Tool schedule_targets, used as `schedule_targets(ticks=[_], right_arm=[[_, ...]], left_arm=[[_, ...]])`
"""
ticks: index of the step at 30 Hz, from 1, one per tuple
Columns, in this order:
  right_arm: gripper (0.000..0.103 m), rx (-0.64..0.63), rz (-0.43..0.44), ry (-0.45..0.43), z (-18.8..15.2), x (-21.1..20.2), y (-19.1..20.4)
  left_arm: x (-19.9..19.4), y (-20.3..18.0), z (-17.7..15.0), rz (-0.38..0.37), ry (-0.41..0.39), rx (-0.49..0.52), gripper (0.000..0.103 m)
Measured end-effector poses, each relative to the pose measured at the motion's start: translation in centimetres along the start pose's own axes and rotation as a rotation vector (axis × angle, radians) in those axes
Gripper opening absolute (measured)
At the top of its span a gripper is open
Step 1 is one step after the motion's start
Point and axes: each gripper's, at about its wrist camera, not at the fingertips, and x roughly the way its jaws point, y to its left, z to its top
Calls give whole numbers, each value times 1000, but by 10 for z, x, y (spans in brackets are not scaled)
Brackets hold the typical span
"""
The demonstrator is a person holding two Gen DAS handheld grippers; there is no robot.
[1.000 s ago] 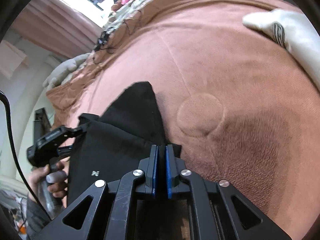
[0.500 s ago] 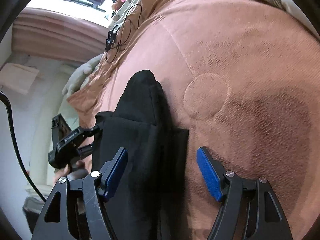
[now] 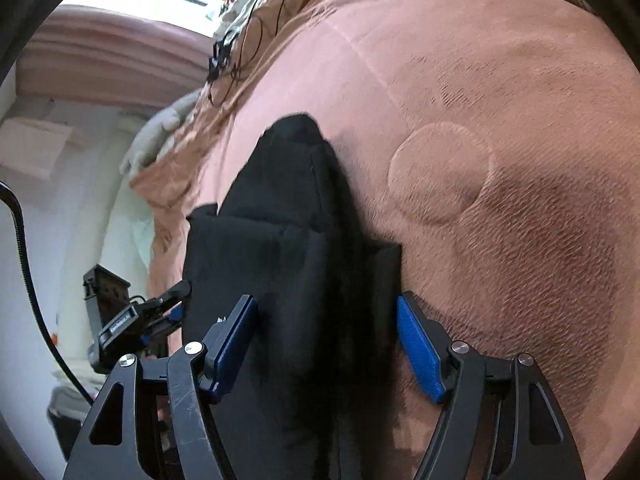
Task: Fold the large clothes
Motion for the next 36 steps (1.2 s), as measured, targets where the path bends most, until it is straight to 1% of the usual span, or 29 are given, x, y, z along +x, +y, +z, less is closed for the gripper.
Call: schedule_targets(ticks=[4, 10, 12, 17, 19, 20, 21, 22, 26, 27, 28, 29, 32, 34, 35, 36], right_arm=[[69, 4, 2, 21, 1, 0, 0], [69, 11, 90, 83, 5, 12, -6], [68, 21, 110, 93, 10, 18, -5], [68, -11, 132, 115, 19, 31, 4], [64, -19, 158, 108, 21, 34, 4], [57, -20, 160, 107, 21, 32, 3], [54, -20, 161, 107, 21, 31, 2], [53, -22, 171, 105, 20, 29, 0], [53, -54, 282, 112, 15, 16, 3], [53, -65, 296, 116, 14, 14, 4], [53, -72, 291, 122, 14, 15, 4], [53, -74, 266, 131, 13, 17, 3], [47, -56, 191, 141, 13, 31, 3], [44, -62, 167, 128, 14, 33, 8], [39, -63, 155, 121, 14, 33, 10], [32, -61, 146, 112, 14, 33, 13]], left_arm=[[0, 4, -6, -14, 7, -5, 58], [4, 7, -7, -29, 13, -14, 57], [7, 9, -6, -35, 15, -27, 57], [11, 8, -7, -41, 16, -42, 57], [12, 9, -6, -46, 18, -46, 57], [12, 10, -6, -50, 19, -49, 57], [12, 11, -6, -55, 20, -52, 57], [12, 11, -7, -57, 21, -54, 57], [13, 14, -8, -64, 23, -64, 57], [13, 15, -9, -67, 24, -67, 57], [14, 15, -9, -70, 26, -68, 57], [15, 16, -9, -74, 29, -71, 57], [22, 18, -6, -86, 44, -85, 57], [26, 19, -5, -90, 49, -97, 57], [26, 19, -4, -89, 50, -105, 57], [25, 18, -3, -84, 51, -110, 56]])
